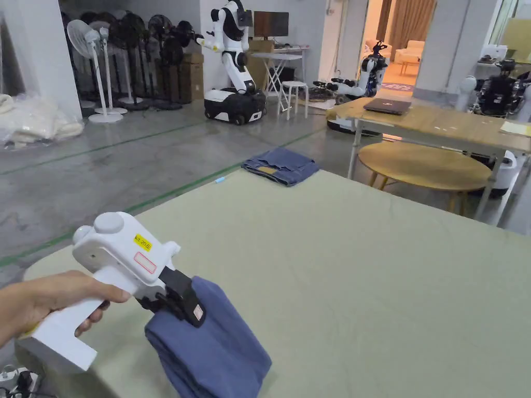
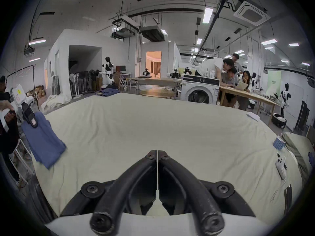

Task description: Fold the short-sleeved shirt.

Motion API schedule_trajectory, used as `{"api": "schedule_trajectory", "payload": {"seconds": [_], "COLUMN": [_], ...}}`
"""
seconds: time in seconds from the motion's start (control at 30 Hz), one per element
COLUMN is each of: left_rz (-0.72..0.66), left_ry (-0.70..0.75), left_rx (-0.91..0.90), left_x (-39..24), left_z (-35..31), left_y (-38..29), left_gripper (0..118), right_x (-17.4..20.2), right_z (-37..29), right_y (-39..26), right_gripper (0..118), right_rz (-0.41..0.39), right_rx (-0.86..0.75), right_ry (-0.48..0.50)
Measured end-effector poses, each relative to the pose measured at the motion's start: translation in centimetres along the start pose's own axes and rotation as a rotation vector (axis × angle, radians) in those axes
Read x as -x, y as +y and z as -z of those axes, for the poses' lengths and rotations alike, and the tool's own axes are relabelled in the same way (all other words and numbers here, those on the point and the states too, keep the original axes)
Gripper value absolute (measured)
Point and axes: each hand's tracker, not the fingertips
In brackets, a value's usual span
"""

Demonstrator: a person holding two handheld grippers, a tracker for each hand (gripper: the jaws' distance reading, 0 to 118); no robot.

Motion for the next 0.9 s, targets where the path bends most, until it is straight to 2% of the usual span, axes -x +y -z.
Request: {"api": "schedule_trajectory", "payload": {"seconds": [0.13, 0.27, 0.5, 0.53, 0.57, 0.67, 0.9], "left_rz": [-0.039, -0.041, -0.045, -0.049, -0.06, -0.062, -0.033], "left_ry": [0.114, 0.225, 0.259, 0.26, 0.267, 0.313, 0.426], "left_rx": [-0.038, -0.047, -0.011, -0.007, -0.009, -0.029, -0.142], "left_x": [2.9, 4.7, 5.6, 5.7, 5.7, 5.7, 4.7], "left_z": [-4.1, -4.8, -3.2, -3.3, -3.5, -5.0, -8.4], "left_y": [1.8, 2.9, 2.8, 2.8, 2.6, 2.4, 1.9], "left_gripper": [16, 16, 16, 22, 32, 47, 47], "right_x": [0.0, -0.2, -0.3, -0.4, -0.5, -0.5, -0.7], "right_z": [0.5, 0.8, 1.0, 1.0, 1.0, 0.9, 0.5], "right_y": [-0.8, -1.4, -1.8, -1.8, -1.9, -1.9, -2.2], "right_gripper": [0, 0, 0, 0, 0, 0, 0], "right_rz": [-0.006, -0.001, -0.01, -0.011, -0.011, -0.009, 0.004], "right_rx": [0.037, 0.068, 0.092, 0.094, 0.095, 0.098, 0.093], "right_ry": [-0.011, -0.024, -0.036, -0.037, -0.036, -0.035, -0.031]}}
